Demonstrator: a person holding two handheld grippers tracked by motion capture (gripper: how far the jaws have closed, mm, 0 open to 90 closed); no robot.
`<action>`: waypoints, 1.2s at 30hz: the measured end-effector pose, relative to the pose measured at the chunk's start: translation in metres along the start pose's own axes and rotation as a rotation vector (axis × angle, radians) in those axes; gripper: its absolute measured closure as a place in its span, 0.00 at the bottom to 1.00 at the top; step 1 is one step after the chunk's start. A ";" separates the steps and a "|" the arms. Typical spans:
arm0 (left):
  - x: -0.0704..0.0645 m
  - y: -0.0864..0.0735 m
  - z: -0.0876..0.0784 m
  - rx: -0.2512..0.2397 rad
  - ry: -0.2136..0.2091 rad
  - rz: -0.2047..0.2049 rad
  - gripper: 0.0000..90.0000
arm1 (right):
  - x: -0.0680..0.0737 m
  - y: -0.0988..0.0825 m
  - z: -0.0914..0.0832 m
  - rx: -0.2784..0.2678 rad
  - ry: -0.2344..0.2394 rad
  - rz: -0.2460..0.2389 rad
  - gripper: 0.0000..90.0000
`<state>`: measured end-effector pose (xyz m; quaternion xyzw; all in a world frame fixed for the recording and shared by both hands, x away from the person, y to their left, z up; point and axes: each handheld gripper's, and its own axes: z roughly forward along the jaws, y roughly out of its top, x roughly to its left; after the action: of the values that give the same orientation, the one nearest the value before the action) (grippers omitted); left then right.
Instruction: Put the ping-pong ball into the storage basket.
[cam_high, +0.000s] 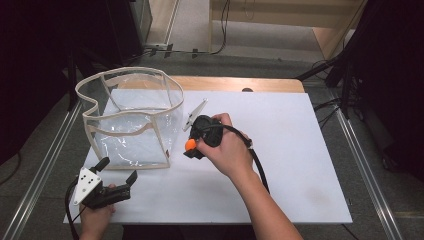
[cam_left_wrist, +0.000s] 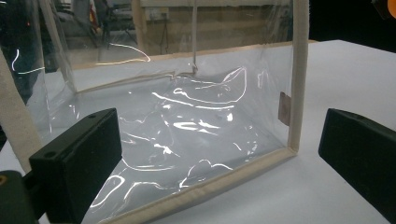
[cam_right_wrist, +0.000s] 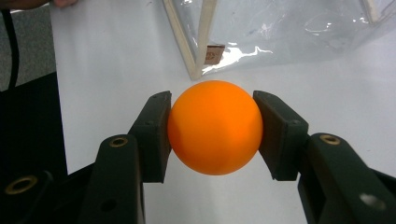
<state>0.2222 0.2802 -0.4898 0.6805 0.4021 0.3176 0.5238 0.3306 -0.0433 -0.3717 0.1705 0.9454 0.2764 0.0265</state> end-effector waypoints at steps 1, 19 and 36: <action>0.000 0.000 0.000 0.000 0.000 0.000 0.00 | 0.000 0.002 -0.002 0.013 -0.002 -0.001 0.53; 0.000 0.000 0.000 -0.001 0.000 -0.004 0.00 | -0.004 0.012 -0.008 0.002 0.000 -0.014 0.53; 0.001 0.000 0.000 -0.002 -0.001 -0.006 0.00 | -0.009 0.019 -0.015 -0.007 0.001 -0.024 0.53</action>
<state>0.2229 0.2805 -0.4897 0.6789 0.4036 0.3161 0.5257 0.3424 -0.0390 -0.3488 0.1592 0.9464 0.2795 0.0301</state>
